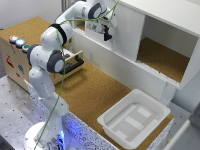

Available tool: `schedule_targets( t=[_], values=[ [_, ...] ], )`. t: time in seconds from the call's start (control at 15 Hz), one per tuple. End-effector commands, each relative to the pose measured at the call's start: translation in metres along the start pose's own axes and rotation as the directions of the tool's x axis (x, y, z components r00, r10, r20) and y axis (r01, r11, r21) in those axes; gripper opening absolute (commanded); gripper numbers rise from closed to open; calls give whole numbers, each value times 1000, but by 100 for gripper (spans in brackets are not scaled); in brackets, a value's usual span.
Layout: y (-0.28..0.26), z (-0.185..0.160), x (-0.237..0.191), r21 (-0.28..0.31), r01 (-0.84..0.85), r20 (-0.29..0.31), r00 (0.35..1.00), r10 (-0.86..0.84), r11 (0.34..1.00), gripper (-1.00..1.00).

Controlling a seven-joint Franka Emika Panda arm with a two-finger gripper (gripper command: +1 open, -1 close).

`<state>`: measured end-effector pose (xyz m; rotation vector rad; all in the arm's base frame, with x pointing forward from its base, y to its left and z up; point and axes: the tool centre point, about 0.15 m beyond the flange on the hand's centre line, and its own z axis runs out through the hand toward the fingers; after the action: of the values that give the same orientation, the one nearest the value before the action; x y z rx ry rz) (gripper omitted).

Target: Push the sliding door to the left

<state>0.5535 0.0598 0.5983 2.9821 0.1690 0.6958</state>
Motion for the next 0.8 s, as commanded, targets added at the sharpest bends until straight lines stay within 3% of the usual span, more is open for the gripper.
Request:
schedule_targets(
  t=[0.0,0.73],
  values=[
    [-37,51,39,-90,78,-32,996,-81,993,-100],
    [-85,43,45,-60,195,-77,977,-199,979,-100]
  ],
)
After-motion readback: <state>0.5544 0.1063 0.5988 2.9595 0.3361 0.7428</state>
